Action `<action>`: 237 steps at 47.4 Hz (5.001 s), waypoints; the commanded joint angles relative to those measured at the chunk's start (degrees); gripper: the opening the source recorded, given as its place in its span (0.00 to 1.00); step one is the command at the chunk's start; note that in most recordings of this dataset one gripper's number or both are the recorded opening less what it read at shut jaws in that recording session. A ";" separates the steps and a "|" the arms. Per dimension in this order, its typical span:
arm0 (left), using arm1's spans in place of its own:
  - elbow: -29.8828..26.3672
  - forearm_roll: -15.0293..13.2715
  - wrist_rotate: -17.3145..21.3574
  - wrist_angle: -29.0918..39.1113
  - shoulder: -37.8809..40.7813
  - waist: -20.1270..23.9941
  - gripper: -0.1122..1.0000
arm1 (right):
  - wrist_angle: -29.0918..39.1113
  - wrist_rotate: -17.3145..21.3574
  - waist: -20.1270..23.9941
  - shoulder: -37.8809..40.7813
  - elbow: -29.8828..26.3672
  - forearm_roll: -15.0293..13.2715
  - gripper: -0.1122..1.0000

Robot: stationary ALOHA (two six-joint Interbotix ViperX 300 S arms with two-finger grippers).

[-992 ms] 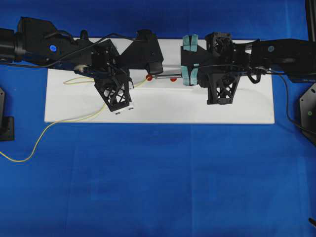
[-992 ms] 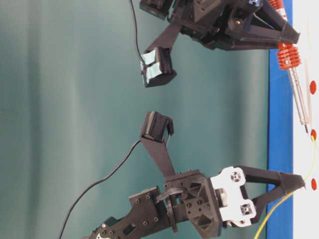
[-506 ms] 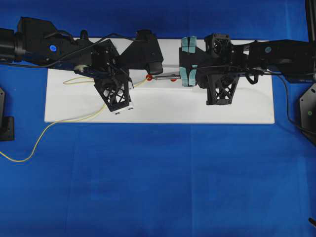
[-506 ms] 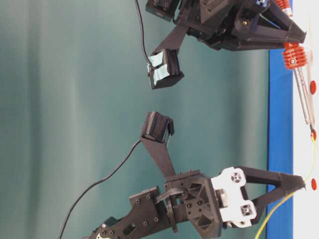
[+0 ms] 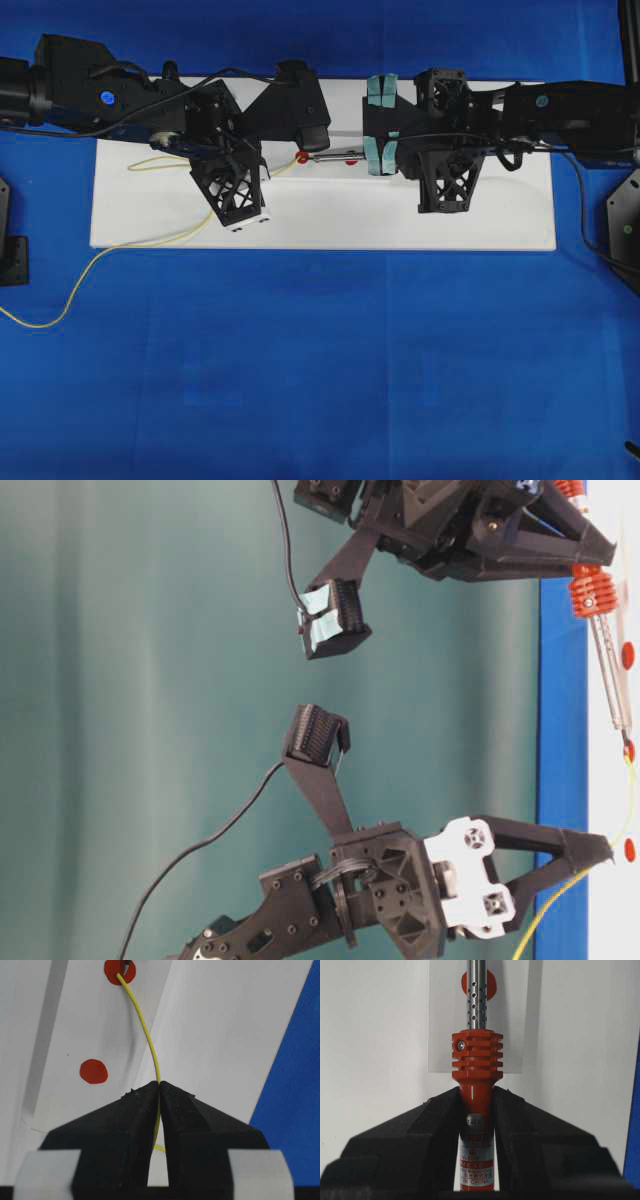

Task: Touch the tip of the soldering iron to the tip of the solder at the mark.

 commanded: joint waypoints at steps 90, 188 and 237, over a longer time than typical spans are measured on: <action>-0.09 0.18 0.26 -0.18 -5.01 -0.09 0.12 | 0.09 -0.09 0.09 -0.70 -1.23 -0.09 0.16; -6.77 0.18 -0.79 -7.21 2.20 -1.41 0.12 | -0.70 1.23 -3.52 -20.65 11.16 -0.18 0.16; -8.79 0.18 -0.35 -5.71 5.71 -0.44 0.12 | -1.23 1.41 -3.34 -16.96 12.13 0.26 0.16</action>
